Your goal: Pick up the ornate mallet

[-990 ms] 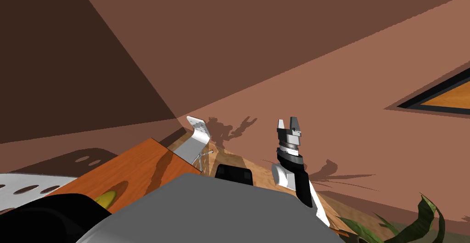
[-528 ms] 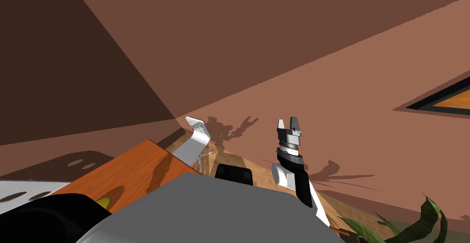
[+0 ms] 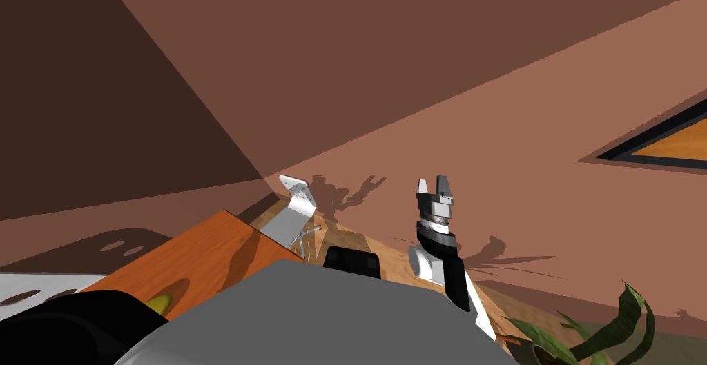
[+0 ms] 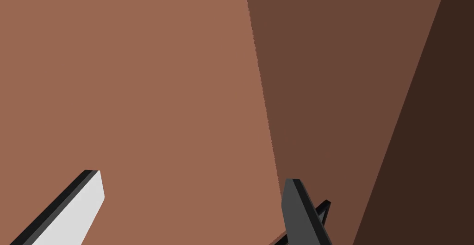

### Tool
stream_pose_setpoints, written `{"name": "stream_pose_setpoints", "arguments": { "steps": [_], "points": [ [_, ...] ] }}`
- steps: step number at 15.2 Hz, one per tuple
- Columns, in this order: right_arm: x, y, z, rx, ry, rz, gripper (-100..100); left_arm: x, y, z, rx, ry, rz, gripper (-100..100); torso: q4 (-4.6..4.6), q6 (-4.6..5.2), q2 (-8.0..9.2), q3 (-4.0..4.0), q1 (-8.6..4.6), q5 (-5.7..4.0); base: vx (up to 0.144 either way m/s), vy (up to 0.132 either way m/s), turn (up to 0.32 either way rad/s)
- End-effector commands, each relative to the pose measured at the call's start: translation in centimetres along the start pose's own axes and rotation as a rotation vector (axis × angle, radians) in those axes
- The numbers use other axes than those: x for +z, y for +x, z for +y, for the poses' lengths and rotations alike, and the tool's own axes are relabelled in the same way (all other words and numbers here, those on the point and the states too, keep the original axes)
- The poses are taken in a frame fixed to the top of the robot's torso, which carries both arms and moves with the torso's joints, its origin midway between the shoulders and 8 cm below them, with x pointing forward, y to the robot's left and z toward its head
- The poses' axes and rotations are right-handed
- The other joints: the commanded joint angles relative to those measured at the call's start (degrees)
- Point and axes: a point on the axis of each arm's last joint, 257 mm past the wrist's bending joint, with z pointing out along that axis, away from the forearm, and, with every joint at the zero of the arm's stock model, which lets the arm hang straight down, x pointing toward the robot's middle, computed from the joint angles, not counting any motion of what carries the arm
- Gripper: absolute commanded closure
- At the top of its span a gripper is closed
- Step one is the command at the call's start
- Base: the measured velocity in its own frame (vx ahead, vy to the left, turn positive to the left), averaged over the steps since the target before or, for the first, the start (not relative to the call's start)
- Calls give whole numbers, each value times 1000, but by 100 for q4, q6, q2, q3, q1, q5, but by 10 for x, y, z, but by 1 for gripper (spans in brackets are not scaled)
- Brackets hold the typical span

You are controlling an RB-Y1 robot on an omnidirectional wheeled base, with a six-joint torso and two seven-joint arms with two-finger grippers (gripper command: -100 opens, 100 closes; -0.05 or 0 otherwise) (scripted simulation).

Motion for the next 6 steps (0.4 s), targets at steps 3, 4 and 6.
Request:
{"name": "stream_pose_setpoints", "arguments": {
  "steps": [3,4,6],
  "points": [
    [0,0,0,0,0,0,0,-13,5,8,10,-4,9,100,-1,0,-5,-3,5,-2,21,-14,41],
    [0,0,0,0,0,0,0,-19,6,10,14,-3,12,100,-3,0,-11,-7,4,-5,54,-15,72],
    [0,0,0,0,0,0,0,-17,8,10,12,-4,12,100,-6,0,-21,-13,3,-6,42,-12,41]
  ]
}}
